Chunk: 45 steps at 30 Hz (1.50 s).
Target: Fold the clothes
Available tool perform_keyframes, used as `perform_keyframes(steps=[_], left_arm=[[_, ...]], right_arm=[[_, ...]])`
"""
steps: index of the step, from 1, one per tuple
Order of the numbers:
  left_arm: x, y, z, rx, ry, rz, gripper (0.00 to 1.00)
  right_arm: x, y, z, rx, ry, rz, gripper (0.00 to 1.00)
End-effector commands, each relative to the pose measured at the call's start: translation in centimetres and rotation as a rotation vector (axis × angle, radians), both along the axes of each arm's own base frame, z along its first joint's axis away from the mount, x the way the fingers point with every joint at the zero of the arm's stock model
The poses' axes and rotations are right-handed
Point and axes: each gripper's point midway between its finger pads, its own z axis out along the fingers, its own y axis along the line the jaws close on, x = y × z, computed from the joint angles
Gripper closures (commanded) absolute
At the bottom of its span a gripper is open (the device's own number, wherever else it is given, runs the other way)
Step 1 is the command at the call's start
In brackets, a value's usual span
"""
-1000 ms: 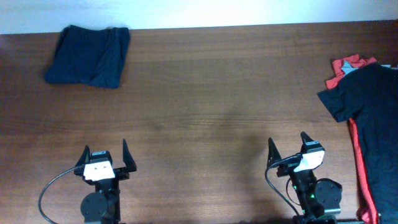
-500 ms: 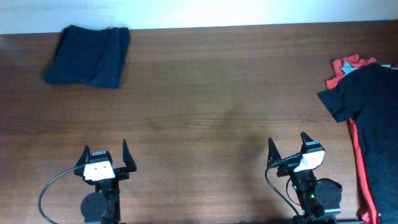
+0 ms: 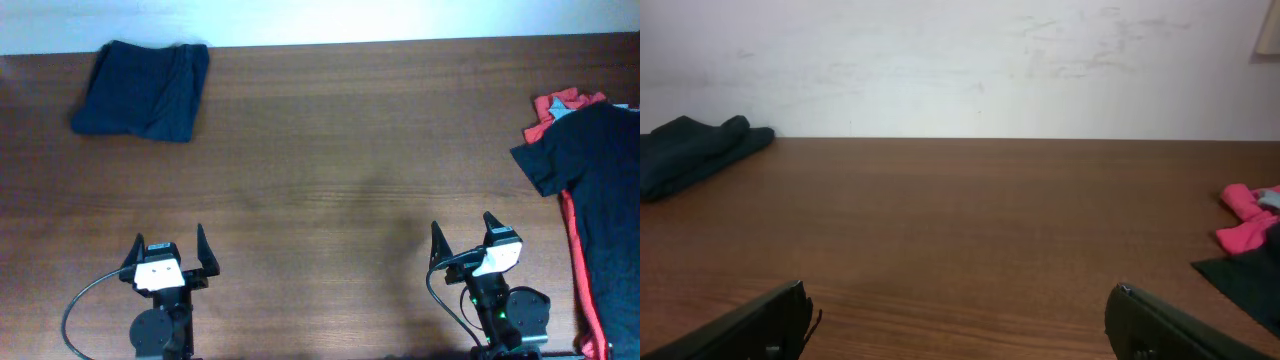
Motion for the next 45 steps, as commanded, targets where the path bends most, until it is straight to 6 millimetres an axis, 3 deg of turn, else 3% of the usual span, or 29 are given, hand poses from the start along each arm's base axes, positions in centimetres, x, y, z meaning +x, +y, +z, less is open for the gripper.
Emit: perform_keyframes(steps=[1,37,45], left_arm=[[0.0,-0.3,0.0,0.018,0.001,-0.016,0.01],[0.0,-0.3,0.0,0.018,0.001,-0.016,0.01],[0.0,-0.3,0.0,0.018,0.001,-0.016,0.01]], right_arm=[[0.0,0.1,-0.4,0.004,0.013,0.003,0.01],[0.0,0.1,-0.4,0.004,0.013,0.003,0.02],[0.1,-0.9,-0.5,-0.002,0.016,-0.055,0.02]])
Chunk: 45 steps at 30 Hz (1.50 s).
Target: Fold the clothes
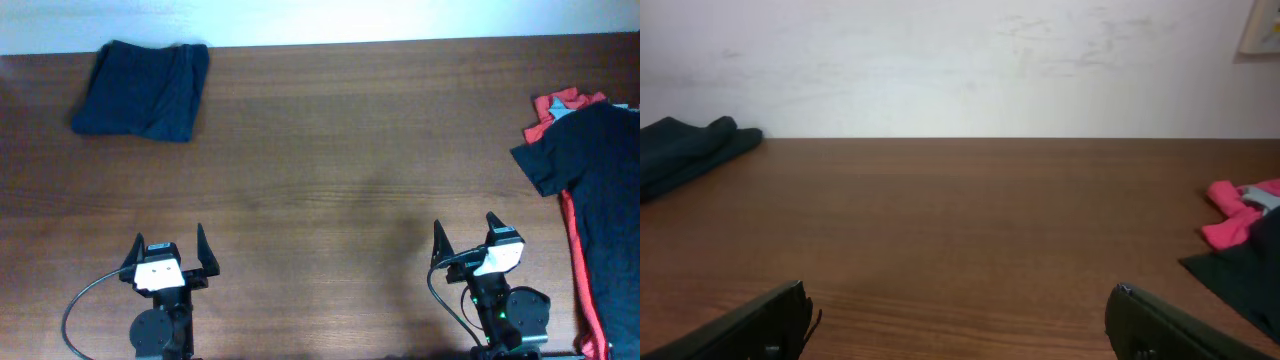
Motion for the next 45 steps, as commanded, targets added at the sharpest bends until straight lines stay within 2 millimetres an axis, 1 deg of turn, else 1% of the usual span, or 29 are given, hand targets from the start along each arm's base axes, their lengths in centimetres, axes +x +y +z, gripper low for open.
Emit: perform_keyframes(steps=[1,6,10,12,14,16,17,20,22,23,25,26,27,28,30,31,32,33,35,36,37,40,42,43,44,45], left_arm=[[0.0,-0.3,0.0,0.018,0.002,-0.016,0.01],[0.0,-0.3,0.0,0.018,0.002,-0.016,0.01],[0.0,-0.3,0.0,0.018,0.002,-0.016,0.01],[0.0,-0.3,0.0,0.018,0.002,-0.016,0.01],[0.0,-0.3,0.0,0.018,0.002,-0.016,0.01],[0.0,-0.3,0.0,0.018,0.002,-0.016,0.01],[0.0,-0.3,0.0,0.018,0.002,-0.016,0.01],[0.0,-0.3,0.0,0.018,0.002,-0.016,0.01],[0.0,-0.3,0.0,0.018,0.001,-0.016,0.01],[0.0,-0.3,0.0,0.018,0.002,-0.016,0.01],[0.0,-0.3,0.0,0.018,0.002,-0.016,0.01],[0.0,-0.3,0.0,0.018,0.002,-0.016,0.01],[0.0,-0.3,0.0,0.018,0.002,-0.016,0.01],[0.0,-0.3,0.0,0.018,0.002,-0.016,0.01],[0.0,-0.3,0.0,0.018,0.002,-0.016,0.01],[0.0,-0.3,0.0,0.018,0.002,-0.016,0.01],[0.0,-0.3,0.0,0.018,0.001,-0.016,0.01],[0.0,-0.3,0.0,0.018,0.002,-0.016,0.01],[0.0,-0.3,0.0,0.018,0.001,-0.016,0.01],[0.0,-0.3,0.0,0.018,0.001,-0.016,0.01],[0.0,-0.3,0.0,0.018,0.002,-0.016,0.01],[0.0,-0.3,0.0,0.018,0.002,-0.016,0.01],[0.0,-0.3,0.0,0.018,0.001,-0.016,0.01],[0.0,-0.3,0.0,0.018,0.002,-0.016,0.01],[0.0,-0.3,0.0,0.018,0.001,-0.016,0.01],[0.0,-0.3,0.0,0.018,0.002,-0.016,0.01]], right_arm=[[0.1,-0.4,-0.5,0.0,0.015,-0.029,0.02],[0.1,-0.7,-0.2,0.0,0.006,-0.043,0.02],[-0.2,-0.7,1.8,0.071,-0.009,-0.048,0.02],[-0.8,-0.8,3.4,0.087,0.0,-0.055,0.01],[-1.3,-1.6,5.1,0.084,-0.003,-0.097,0.02],[-2.0,-2.4,7.5,0.081,-0.009,-0.146,0.02],[-2.3,-2.9,9.0,0.079,-0.008,-0.172,0.02],[-2.5,-3.3,11.9,0.075,0.015,-0.2,0.02],[-2.2,-3.3,13.5,0.088,0.049,-0.203,0.02],[-1.8,-3.3,14.6,0.084,0.077,-0.205,0.01],[-0.9,-3.3,15.9,0.077,0.128,-0.208,0.02],[0.0,-3.5,16.8,0.068,0.173,-0.223,0.02],[0.4,-3.7,17.2,0.063,0.195,-0.234,0.02],[1.5,-4.1,17.9,0.05,0.246,-0.264,0.02],[3.2,-4.9,18.6,0.025,0.31,-0.311,0.01],[4.2,-5.1,18.8,0.01,0.348,-0.327,0.02],[5.8,-5.6,18.8,-0.029,0.415,-0.34,0.01],[6.7,-6.2,18.7,-0.041,0.457,-0.355,0.01],[8.5,-7.8,17.7,-0.046,0.552,-0.399,0.01],[9.7,-9.2,16.7,-0.041,0.623,-0.433,0.01],[10.4,-10.2,16.0,-0.036,0.662,-0.454,0.01],[12.5,-13.9,13.0,-0.014,0.786,-0.534,0.01],[13.4,-15.4,11.2,-0.003,0.837,-0.563,0.02],[13.7,-16.3,10.0,0.003,0.867,-0.579,0.01],[14.3,-17.5,8.4,0.015,0.901,-0.599,0.01],[14.5,-18.0,7.5,0.027,0.919,-0.612,0.01]])
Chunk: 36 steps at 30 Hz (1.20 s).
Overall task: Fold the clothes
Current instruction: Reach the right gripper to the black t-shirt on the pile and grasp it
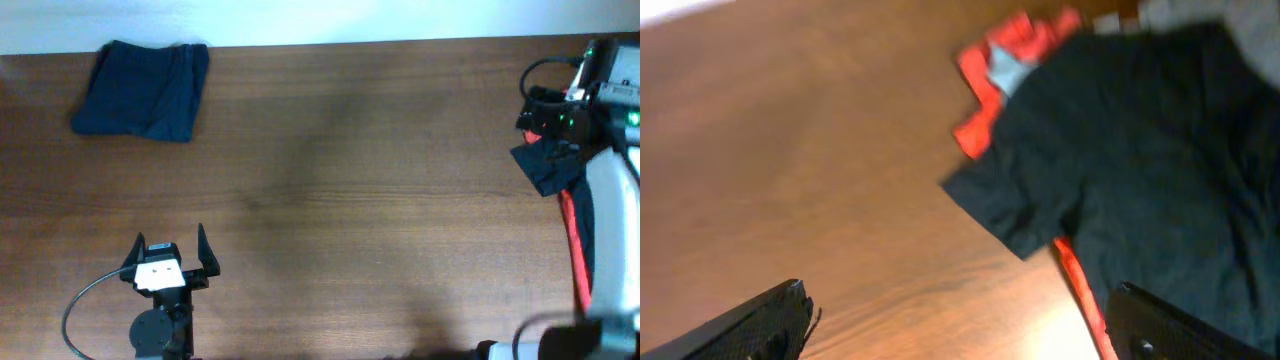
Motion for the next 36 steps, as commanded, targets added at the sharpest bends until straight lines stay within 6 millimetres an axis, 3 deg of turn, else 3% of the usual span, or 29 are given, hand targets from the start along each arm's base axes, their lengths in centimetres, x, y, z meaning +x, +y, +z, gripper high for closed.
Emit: perform_keyframes(steps=[1,2,8,13,18,27,33,36], left_arm=[[0.0,-0.1,-0.1,0.019,0.004,-0.008,0.01],[0.0,-0.1,-0.1,0.019,0.004,-0.008,0.01],[0.0,-0.1,-0.1,0.019,0.004,-0.008,0.01],[0.0,-0.1,-0.1,0.019,0.004,-0.008,0.01],[0.0,-0.1,-0.1,0.019,0.004,-0.008,0.01],[0.0,-0.1,-0.1,0.019,0.004,-0.008,0.01],[0.0,-0.1,-0.1,0.019,0.004,-0.008,0.01],[0.0,-0.1,-0.1,0.019,0.004,-0.008,0.01]], right_arm=[[1.0,-3.1,-2.6,0.014,0.044,-0.09,0.01],[1.2,-3.6,-3.6,0.033,0.058,-0.109,0.01],[4.0,-4.4,-11.6,0.156,0.147,-0.099,0.3],[5.3,-4.9,-17.3,0.191,0.205,-0.133,0.31],[6.0,-5.1,-21.1,0.207,0.237,-0.147,0.32],[6.1,-5.0,-24.3,0.24,0.259,-0.187,0.32],[6.1,-4.8,-24.5,0.251,0.263,-0.19,0.32],[6.0,-4.8,-24.5,0.251,0.263,-0.19,0.38]])
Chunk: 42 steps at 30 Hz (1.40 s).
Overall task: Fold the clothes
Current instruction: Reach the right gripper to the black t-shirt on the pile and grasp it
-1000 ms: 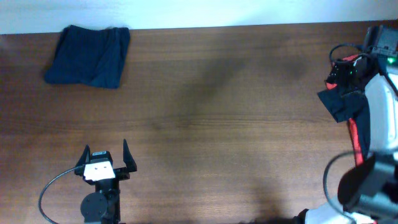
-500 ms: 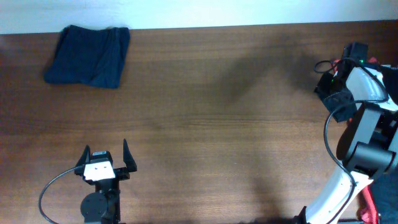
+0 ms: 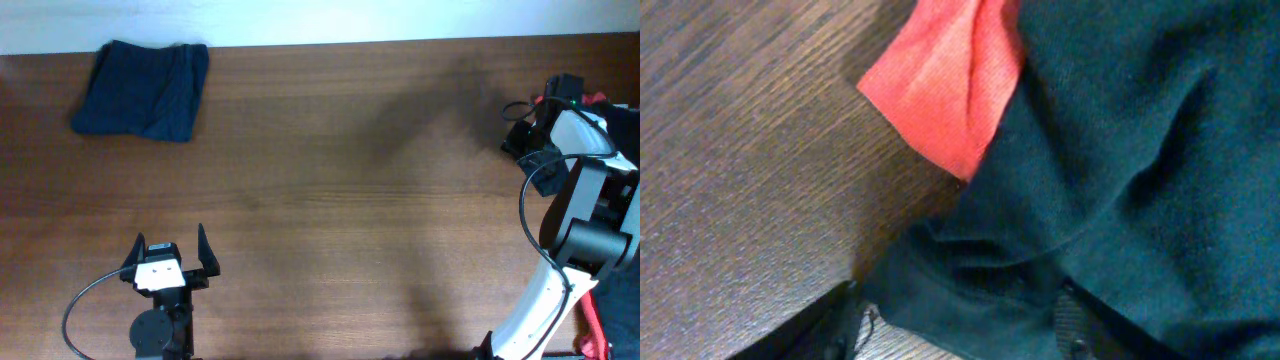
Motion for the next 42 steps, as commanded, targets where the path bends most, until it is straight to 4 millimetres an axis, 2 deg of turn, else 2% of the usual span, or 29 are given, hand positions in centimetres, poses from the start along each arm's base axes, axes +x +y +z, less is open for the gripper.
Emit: perform_keyframes(steps=[1,5,7,9,10,11,12,15,19,24,29,32,34,37,39,42], left_arm=[[0.0,-0.1,-0.1,0.019,0.004,-0.008,0.01],[0.0,-0.1,-0.1,0.019,0.004,-0.008,0.01],[0.0,-0.1,-0.1,0.019,0.004,-0.008,0.01],[0.0,-0.1,-0.1,0.019,0.004,-0.008,0.01],[0.0,-0.1,-0.1,0.019,0.004,-0.008,0.01],[0.0,-0.1,-0.1,0.019,0.004,-0.008,0.01],[0.0,-0.1,-0.1,0.019,0.004,-0.008,0.01],[0.0,-0.1,-0.1,0.019,0.004,-0.008,0.01],[0.0,-0.1,-0.1,0.019,0.004,-0.008,0.01],[0.0,-0.1,-0.1,0.019,0.004,-0.008,0.01],[0.0,-0.1,-0.1,0.019,0.004,-0.008,0.01],[0.0,-0.1,-0.1,0.019,0.004,-0.008,0.01],[0.0,-0.1,-0.1,0.019,0.004,-0.008,0.01],[0.0,-0.1,-0.1,0.019,0.004,-0.008,0.01],[0.0,-0.1,-0.1,0.019,0.004,-0.008,0.01],[0.0,-0.1,-0.1,0.019,0.004,-0.008,0.01]], right_arm=[[0.2,0.1,-0.7,0.015,0.006,-0.009,0.39],[-0.2,0.2,-1.0,0.019,0.016,-0.009,0.49],[-0.2,0.2,-1.0,0.018,0.016,-0.009,0.61],[-0.1,0.1,-0.9,0.017,0.014,-0.009,0.77],[0.0,0.1,-0.5,0.017,0.013,-0.009,0.9],[0.1,0.0,-0.2,0.016,0.011,-0.009,0.94],[0.4,-0.1,0.9,0.011,0.002,-0.005,0.96],[0.9,-0.3,3.2,-0.003,-0.017,0.02,0.96],[1.2,-1.0,8.1,-0.057,-0.047,0.031,0.96],[0.9,-0.9,13.0,-0.078,-0.089,0.035,0.96],[-0.1,-0.3,15.4,-0.079,-0.1,0.062,0.96],[-0.6,1.0,17.1,-0.044,-0.132,0.116,0.96],[-0.6,2.9,19.0,0.011,-0.19,0.152,0.96],[-0.5,5.2,20.5,0.042,-0.224,0.217,0.96],[-0.4,9.0,21.0,0.059,-0.218,0.296,0.96],[0.0,13.3,20.8,0.079,-0.201,0.392,0.96]])
